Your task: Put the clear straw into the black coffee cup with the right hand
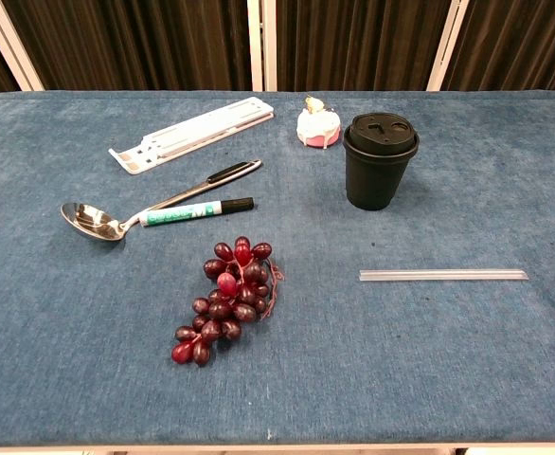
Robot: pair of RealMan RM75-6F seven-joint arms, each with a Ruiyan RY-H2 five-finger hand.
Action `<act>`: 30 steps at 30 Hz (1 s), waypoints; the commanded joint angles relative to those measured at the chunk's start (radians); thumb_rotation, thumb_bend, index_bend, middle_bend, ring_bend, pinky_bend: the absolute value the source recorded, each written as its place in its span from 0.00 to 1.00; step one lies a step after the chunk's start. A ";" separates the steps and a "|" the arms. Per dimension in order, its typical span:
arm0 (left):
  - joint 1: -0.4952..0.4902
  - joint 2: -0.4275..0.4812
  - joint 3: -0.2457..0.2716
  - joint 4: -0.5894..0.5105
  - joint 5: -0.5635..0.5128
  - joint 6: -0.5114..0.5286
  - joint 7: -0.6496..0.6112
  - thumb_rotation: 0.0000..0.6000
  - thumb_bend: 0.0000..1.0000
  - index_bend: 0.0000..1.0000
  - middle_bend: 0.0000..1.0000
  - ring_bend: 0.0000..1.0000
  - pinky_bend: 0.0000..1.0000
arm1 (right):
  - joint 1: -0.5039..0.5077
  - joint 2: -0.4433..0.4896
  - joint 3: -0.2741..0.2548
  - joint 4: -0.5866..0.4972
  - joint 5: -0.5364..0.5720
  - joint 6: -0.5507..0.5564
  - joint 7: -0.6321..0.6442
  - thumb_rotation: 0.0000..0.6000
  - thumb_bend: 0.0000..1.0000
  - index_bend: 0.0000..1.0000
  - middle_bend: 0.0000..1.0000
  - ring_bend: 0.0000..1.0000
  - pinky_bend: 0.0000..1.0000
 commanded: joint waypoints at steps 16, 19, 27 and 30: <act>0.015 -0.020 0.007 0.016 0.024 0.032 -0.018 1.00 0.06 0.02 0.06 0.00 0.00 | 0.153 -0.113 -0.022 -0.117 -0.098 -0.219 -0.265 1.00 0.23 0.15 0.17 0.12 0.24; 0.018 -0.025 0.007 0.026 0.025 0.037 -0.024 1.00 0.06 0.02 0.06 0.00 0.00 | 0.202 -0.183 -0.009 -0.119 -0.042 -0.311 -0.381 1.00 0.23 0.20 0.18 0.14 0.27; 0.020 -0.038 0.007 0.048 0.023 0.034 -0.041 1.00 0.06 0.02 0.06 0.01 0.00 | 0.279 -0.363 0.015 -0.030 0.053 -0.408 -0.553 1.00 0.29 0.35 0.19 0.14 0.29; 0.020 -0.042 0.008 0.055 0.023 0.032 -0.045 1.00 0.06 0.02 0.06 0.01 0.00 | 0.300 -0.418 0.021 0.010 0.073 -0.419 -0.570 1.00 0.35 0.43 0.20 0.15 0.31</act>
